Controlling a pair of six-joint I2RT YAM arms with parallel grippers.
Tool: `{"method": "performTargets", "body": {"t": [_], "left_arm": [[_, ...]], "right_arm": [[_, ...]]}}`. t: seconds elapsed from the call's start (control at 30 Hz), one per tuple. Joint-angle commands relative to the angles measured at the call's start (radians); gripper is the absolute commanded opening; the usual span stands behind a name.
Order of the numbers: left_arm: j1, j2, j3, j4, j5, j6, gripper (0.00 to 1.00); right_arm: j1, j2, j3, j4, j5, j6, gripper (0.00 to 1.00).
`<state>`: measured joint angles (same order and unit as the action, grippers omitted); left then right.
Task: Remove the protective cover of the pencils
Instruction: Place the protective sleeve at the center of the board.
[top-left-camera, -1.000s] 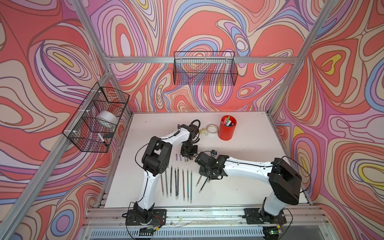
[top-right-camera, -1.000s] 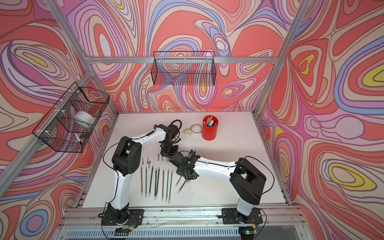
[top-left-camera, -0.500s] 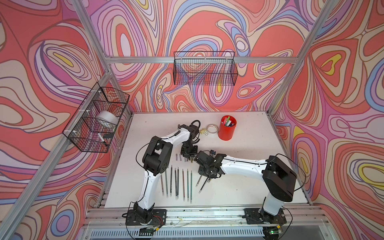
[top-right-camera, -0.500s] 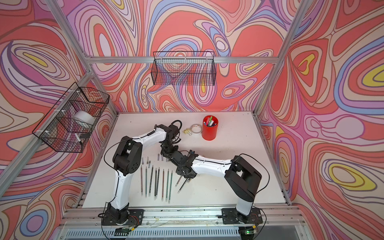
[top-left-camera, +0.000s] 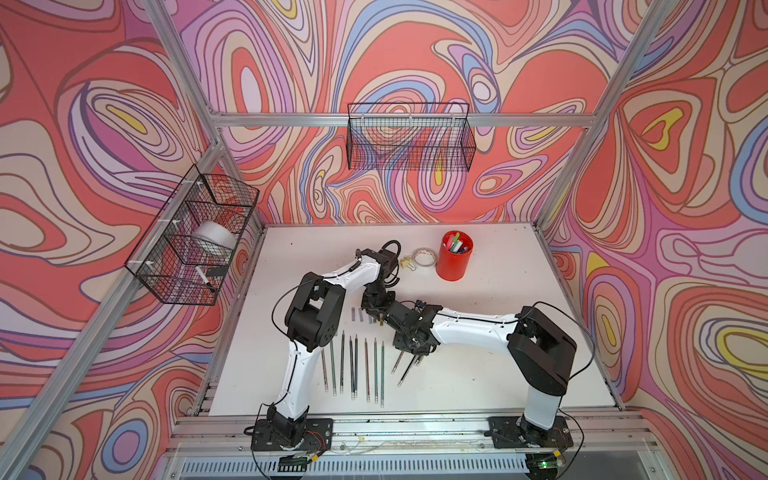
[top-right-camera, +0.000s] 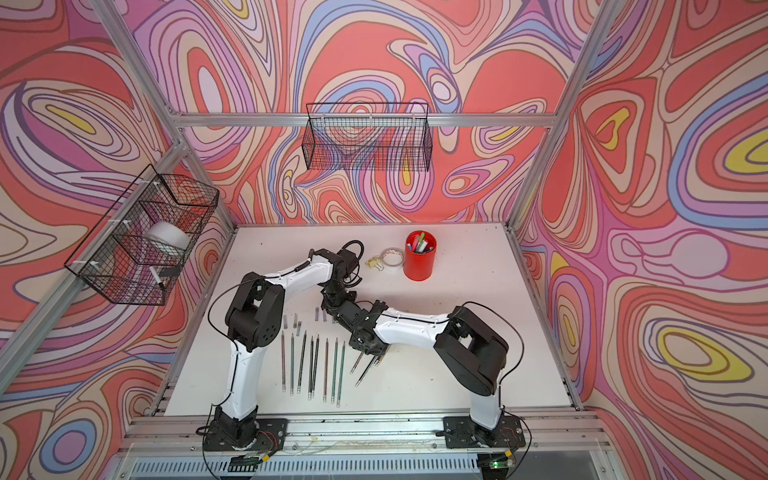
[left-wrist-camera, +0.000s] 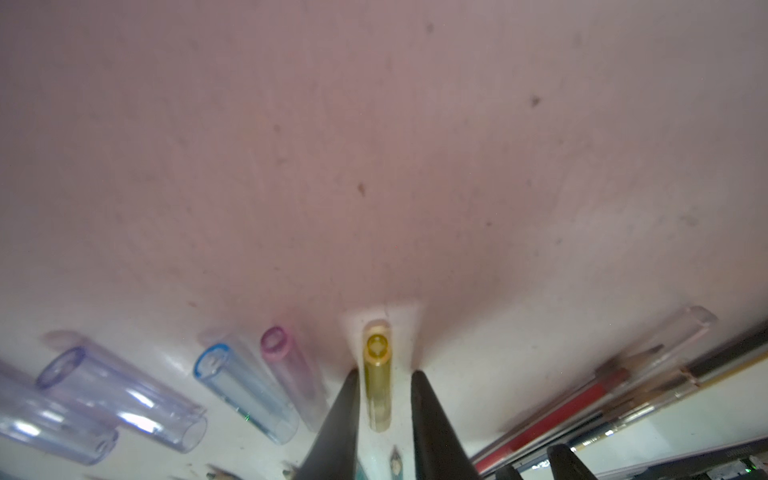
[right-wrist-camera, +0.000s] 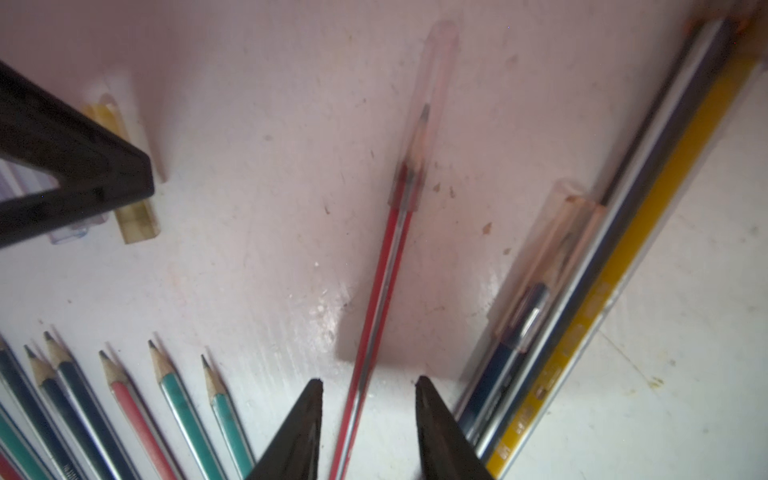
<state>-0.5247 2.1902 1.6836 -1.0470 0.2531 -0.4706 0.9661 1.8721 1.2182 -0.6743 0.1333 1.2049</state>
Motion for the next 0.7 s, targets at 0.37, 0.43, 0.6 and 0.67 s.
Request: {"method": "performTargets", "body": {"t": [0.37, 0.43, 0.6, 0.67], "left_arm": [[-0.005, -0.103, -0.02, 0.044, -0.012, 0.013, 0.3], [-0.005, -0.13, -0.034, 0.063, -0.015, 0.013, 0.31], [-0.005, -0.177, -0.051, 0.087, -0.036, 0.013, 0.32], [-0.004, -0.187, -0.054, 0.092, -0.042, 0.011, 0.32]], "right_arm": [[-0.009, 0.1, 0.05, -0.066, -0.013, -0.019, 0.35], [-0.009, 0.109, 0.056, -0.075, -0.012, -0.019, 0.32], [-0.008, 0.133, 0.068, -0.082, -0.021, -0.024, 0.28], [-0.009, 0.144, 0.073, -0.081, -0.027, -0.027, 0.26]]}}
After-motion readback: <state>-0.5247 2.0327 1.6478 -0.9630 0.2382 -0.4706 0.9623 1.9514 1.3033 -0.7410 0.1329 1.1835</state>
